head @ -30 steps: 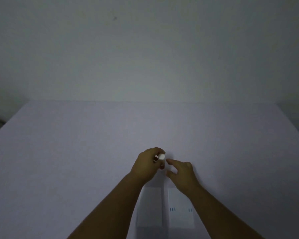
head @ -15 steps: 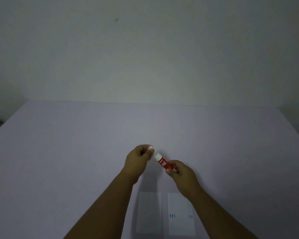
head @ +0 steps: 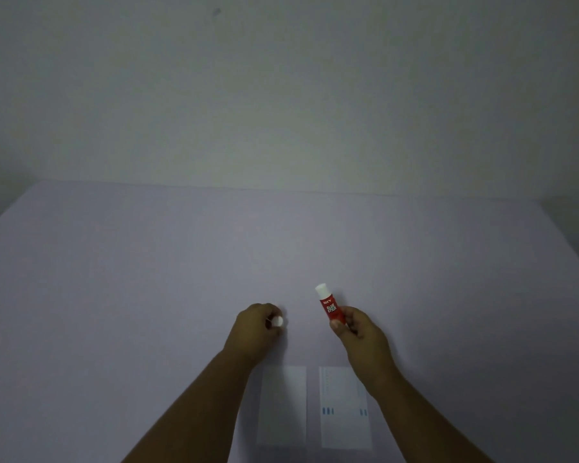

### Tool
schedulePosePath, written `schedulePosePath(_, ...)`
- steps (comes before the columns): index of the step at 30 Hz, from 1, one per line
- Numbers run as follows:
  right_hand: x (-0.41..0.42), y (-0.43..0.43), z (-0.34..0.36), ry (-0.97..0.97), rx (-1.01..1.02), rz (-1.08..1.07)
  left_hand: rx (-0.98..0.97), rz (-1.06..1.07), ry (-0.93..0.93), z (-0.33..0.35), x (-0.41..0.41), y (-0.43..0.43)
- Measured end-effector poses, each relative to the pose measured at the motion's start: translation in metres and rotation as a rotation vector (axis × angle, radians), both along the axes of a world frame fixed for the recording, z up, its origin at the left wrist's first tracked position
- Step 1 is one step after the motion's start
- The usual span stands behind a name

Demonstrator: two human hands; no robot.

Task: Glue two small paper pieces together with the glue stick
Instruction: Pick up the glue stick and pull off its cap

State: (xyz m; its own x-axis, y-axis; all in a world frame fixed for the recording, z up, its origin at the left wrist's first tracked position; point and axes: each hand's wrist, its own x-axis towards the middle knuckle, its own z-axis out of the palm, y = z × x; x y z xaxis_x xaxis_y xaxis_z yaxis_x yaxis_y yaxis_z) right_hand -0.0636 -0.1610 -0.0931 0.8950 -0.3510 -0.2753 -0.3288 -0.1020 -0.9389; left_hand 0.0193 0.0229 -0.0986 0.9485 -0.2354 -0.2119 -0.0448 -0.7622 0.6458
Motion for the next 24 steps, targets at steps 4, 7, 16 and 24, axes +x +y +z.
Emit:
schedulePosePath(4, 0.000, 0.002, 0.000, -0.009, 0.014, 0.000, 0.000, -0.012, -0.015, -0.004, -0.002, -0.001)
schedulePosePath(7, 0.000, 0.005, 0.001, -0.012, 0.024, 0.000, -0.009, -0.025, -0.020, -0.006, -0.003, 0.001)
schedulePosePath(16, -0.002, 0.011, 0.004, -0.016, 0.018, 0.009, -0.018, -0.059, -0.048, -0.008, -0.004, 0.004)
schedulePosePath(24, -0.005, 0.012, 0.005, -0.007, 0.016, 0.022, -0.026, -0.059, -0.045, -0.009, -0.003, 0.004)
